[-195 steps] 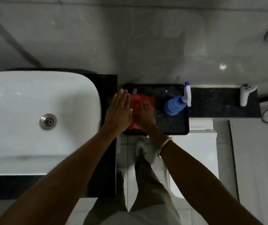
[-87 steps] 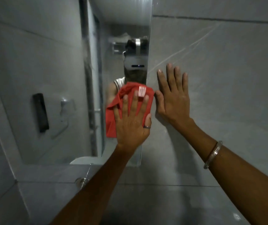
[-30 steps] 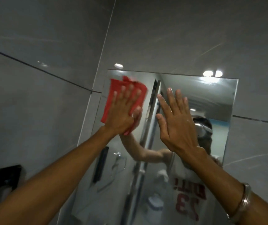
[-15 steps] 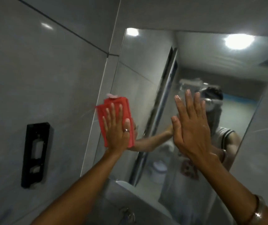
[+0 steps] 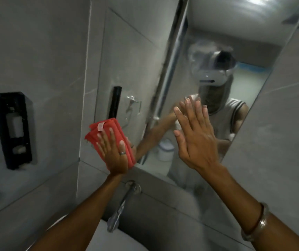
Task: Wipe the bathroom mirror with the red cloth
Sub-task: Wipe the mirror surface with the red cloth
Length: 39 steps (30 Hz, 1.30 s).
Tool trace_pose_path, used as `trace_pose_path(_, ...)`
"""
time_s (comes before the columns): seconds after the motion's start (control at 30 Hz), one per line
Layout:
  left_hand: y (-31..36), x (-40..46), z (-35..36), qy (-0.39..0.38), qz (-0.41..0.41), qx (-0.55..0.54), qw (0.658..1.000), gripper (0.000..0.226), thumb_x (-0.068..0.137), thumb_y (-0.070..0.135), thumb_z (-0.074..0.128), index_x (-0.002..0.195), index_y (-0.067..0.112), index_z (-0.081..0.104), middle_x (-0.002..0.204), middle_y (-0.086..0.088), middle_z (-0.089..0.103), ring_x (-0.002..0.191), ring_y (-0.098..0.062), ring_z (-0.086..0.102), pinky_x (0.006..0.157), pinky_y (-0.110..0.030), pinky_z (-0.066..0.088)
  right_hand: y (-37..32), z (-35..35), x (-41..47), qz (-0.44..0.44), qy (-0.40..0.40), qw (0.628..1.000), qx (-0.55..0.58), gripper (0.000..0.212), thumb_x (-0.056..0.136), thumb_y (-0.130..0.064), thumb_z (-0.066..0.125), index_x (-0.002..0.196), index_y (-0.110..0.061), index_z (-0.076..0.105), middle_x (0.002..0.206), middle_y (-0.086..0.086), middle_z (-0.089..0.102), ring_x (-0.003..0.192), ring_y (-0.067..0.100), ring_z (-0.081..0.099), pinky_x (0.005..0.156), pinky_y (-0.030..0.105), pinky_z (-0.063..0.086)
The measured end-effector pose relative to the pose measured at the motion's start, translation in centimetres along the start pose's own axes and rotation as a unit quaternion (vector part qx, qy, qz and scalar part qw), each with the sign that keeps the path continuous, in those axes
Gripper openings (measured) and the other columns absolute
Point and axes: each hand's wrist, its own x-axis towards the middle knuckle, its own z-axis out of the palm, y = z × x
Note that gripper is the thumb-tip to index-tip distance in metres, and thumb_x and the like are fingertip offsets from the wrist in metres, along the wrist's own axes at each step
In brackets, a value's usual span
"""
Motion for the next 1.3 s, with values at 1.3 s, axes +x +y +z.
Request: trace_pose_path(1.3,31.8,-0.4,-0.6,0.023,0.341,-0.031,0.939,0.065,0.108,0.044,0.029,0.166,0.023,0.010,0.175,-0.009,0.008,0.161,-0.035,0.003,0.127,-0.064,0.009,13.5,-11.9,-0.5,0.118,0.086,0.987,-0.066,0.060,0.106,-0.037,0.030,0.160,-0.012,0.037,0.172,0.016,0.022,0.162,0.032,0.010,0.132,0.053,0.012)
